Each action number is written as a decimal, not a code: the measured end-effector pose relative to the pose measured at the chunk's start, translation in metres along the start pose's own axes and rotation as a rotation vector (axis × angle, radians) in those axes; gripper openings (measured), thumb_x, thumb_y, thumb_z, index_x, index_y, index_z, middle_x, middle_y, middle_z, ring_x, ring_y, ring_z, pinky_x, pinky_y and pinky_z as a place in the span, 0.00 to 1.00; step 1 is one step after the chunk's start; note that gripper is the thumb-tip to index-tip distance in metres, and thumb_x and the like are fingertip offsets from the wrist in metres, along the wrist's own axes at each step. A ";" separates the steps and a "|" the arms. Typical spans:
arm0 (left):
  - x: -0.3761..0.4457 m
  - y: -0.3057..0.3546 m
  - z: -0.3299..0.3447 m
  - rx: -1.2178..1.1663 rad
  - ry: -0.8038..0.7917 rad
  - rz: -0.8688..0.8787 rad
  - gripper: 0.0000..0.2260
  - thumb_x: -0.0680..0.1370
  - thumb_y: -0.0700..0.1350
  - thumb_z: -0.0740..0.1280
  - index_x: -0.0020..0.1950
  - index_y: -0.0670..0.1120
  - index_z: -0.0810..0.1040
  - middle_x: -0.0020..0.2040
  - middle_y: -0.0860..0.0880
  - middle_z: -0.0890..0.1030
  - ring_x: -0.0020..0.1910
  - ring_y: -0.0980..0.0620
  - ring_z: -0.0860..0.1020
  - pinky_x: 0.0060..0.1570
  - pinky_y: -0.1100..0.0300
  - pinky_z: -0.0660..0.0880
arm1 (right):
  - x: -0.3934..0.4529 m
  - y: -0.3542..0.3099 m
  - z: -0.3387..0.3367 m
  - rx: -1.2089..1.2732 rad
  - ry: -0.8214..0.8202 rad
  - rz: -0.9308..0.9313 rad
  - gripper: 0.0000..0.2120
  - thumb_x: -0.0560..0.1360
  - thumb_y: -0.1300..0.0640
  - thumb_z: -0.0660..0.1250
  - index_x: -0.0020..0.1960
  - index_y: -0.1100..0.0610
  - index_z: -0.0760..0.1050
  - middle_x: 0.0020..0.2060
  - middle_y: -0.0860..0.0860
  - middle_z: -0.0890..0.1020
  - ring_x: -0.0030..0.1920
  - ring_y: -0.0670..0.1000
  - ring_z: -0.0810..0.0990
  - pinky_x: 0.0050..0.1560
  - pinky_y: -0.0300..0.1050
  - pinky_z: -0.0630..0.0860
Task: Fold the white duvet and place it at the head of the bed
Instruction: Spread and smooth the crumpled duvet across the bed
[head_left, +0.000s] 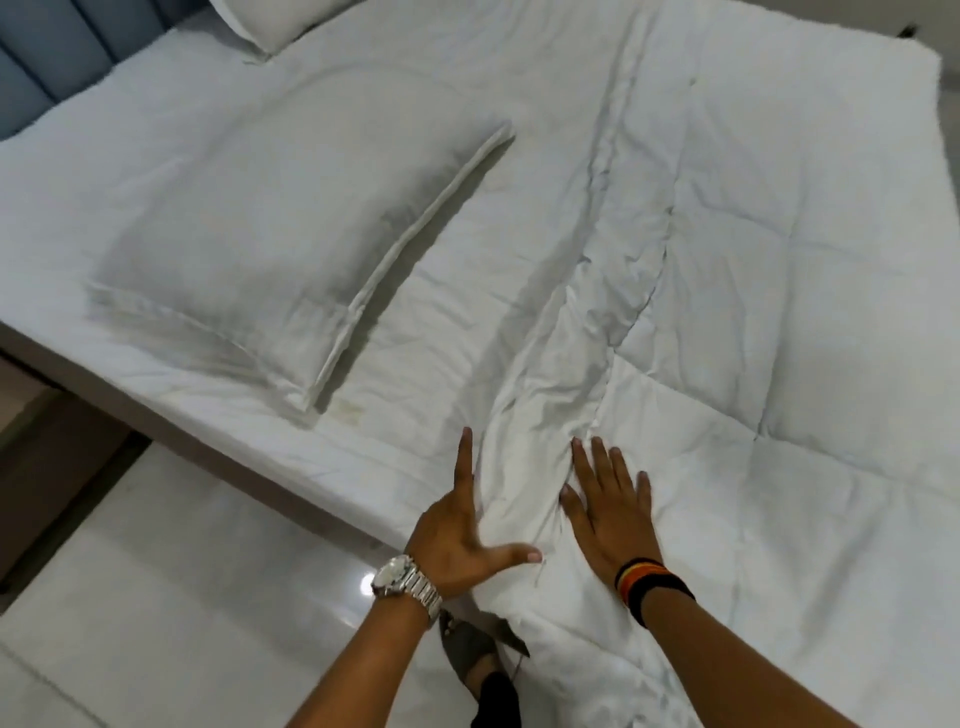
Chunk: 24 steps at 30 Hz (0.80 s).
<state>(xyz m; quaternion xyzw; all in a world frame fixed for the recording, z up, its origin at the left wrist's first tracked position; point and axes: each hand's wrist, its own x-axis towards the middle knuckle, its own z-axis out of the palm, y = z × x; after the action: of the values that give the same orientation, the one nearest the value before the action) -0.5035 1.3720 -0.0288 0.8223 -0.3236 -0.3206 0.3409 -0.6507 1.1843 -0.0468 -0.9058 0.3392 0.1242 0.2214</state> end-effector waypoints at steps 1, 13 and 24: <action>-0.002 0.001 -0.002 -0.001 0.022 0.035 0.73 0.54 0.79 0.76 0.81 0.61 0.28 0.76 0.49 0.72 0.63 0.51 0.80 0.57 0.61 0.75 | -0.005 -0.001 -0.001 0.036 0.005 0.007 0.35 0.77 0.30 0.32 0.81 0.37 0.30 0.84 0.45 0.39 0.85 0.51 0.39 0.82 0.62 0.40; -0.036 0.047 -0.004 0.013 0.119 0.113 0.50 0.73 0.60 0.77 0.84 0.58 0.47 0.55 0.42 0.85 0.49 0.45 0.84 0.48 0.54 0.81 | -0.144 -0.017 0.002 0.349 0.184 0.189 0.35 0.81 0.30 0.41 0.85 0.40 0.41 0.85 0.46 0.47 0.85 0.50 0.45 0.83 0.60 0.43; -0.072 0.085 -0.083 -0.055 0.069 -0.330 0.52 0.70 0.82 0.56 0.84 0.48 0.57 0.76 0.41 0.73 0.71 0.38 0.74 0.61 0.50 0.70 | -0.165 -0.027 -0.027 0.438 0.354 0.199 0.34 0.83 0.30 0.43 0.85 0.41 0.47 0.85 0.46 0.51 0.84 0.49 0.49 0.83 0.60 0.42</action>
<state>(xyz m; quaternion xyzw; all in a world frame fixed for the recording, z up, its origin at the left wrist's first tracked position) -0.5095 1.4079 0.1051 0.8652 -0.1635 -0.3525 0.3169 -0.7524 1.2821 0.0473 -0.8063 0.4784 -0.0908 0.3357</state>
